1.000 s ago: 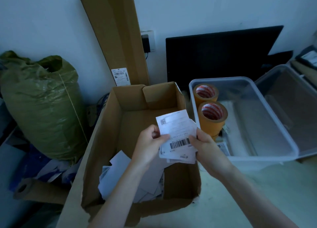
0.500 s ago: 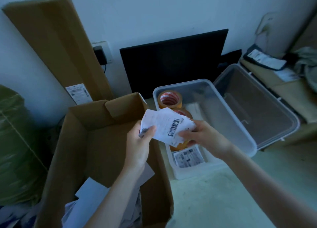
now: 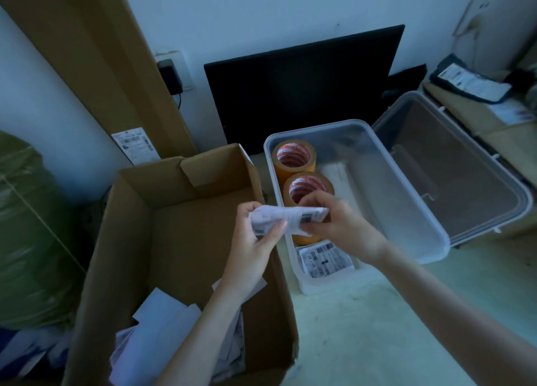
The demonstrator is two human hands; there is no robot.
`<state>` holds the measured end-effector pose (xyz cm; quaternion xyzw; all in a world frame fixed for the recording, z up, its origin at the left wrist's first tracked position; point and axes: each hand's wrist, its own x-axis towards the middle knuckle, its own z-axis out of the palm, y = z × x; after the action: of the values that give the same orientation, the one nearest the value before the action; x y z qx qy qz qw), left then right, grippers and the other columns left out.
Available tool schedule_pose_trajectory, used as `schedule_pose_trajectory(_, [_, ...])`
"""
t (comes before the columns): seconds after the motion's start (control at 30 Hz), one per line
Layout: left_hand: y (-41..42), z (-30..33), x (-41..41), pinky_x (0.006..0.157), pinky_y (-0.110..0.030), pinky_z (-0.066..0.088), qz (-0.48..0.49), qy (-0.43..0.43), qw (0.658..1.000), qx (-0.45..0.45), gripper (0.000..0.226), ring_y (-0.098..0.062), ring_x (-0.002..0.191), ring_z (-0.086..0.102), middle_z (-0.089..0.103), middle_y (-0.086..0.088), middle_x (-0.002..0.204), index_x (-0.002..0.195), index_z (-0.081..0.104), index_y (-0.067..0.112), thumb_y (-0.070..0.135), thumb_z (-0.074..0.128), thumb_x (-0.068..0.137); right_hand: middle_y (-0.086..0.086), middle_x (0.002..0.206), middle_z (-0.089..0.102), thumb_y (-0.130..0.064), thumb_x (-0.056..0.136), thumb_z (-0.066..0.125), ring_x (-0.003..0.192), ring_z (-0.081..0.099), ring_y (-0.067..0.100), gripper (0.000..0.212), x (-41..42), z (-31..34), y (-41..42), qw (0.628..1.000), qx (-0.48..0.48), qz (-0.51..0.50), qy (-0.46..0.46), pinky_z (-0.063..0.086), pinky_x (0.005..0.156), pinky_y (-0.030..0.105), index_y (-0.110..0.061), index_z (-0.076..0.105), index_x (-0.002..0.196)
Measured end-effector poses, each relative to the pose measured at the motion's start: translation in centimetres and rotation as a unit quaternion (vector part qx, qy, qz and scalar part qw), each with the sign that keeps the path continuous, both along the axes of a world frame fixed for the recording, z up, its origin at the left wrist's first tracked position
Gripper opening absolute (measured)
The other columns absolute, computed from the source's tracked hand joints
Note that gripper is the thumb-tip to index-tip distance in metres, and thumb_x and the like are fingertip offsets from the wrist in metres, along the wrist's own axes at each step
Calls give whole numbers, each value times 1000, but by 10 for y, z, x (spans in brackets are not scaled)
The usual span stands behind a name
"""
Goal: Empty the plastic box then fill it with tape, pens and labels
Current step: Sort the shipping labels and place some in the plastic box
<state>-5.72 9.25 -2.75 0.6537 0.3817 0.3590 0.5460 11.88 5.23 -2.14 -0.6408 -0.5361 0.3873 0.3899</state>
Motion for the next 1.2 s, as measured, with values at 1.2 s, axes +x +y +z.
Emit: schedule_pose_trajectory(1.2, [15,-35,-32,69,-14,50,26,156,987,-33,17,1,80,63,65,6,87,96,61,26,14,50,96,19,102,62,11,87,56,87,61,26,26,68,-48,29,958,-278,35,-70,53,71,16,9,62,112])
